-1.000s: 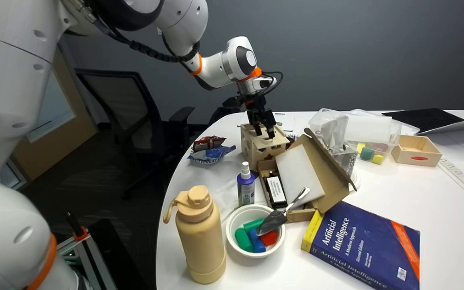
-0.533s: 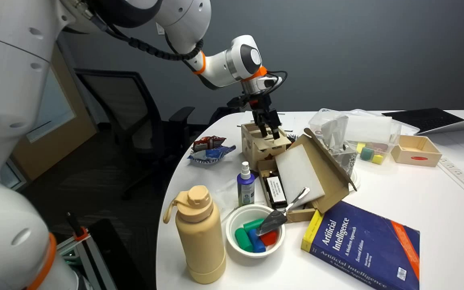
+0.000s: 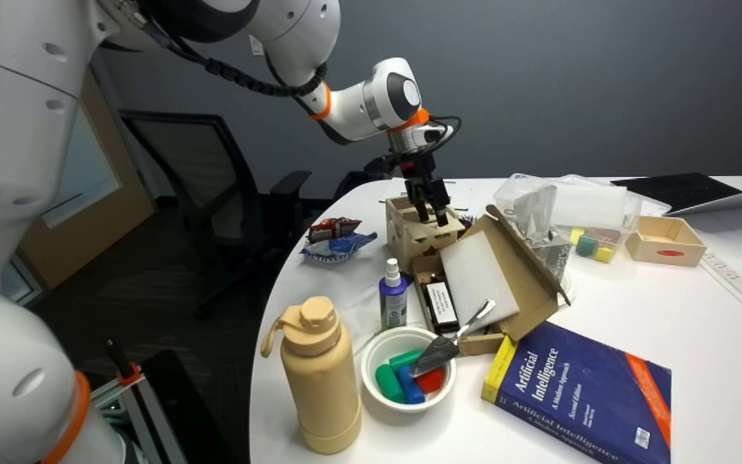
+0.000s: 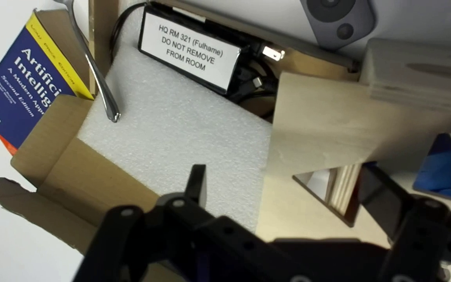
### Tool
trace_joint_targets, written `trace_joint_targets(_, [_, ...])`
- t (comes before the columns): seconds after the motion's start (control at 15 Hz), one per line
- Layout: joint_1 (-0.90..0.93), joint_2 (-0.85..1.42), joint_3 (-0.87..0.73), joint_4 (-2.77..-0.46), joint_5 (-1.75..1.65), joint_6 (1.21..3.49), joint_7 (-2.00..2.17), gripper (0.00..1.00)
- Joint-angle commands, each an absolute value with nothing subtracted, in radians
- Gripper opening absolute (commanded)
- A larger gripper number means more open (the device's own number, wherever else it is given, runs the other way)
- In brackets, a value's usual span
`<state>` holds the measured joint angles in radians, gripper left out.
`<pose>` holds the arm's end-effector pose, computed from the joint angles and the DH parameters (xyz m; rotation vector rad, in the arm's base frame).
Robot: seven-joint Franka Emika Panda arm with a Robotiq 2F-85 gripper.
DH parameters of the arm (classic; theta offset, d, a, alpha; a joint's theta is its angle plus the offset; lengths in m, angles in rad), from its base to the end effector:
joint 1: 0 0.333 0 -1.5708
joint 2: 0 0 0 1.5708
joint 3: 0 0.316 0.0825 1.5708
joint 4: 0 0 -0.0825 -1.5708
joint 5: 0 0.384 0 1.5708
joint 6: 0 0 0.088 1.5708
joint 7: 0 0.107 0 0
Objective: Open the lid on the wooden toy box.
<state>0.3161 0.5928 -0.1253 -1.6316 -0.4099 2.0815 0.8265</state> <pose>0.6647 0.1180 0.2699 2.6587 -0.5257 0.1078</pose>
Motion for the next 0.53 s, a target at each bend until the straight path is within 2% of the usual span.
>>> trace_joint_targets(0.0, [0.299,0.552,-0.091,-1.668,-0.394,2.088,0.818,1.00])
trace_joint_targets(0.47, [0.304,0.545,-0.068,-1.670,-0.399,2.095,0.821,1.00])
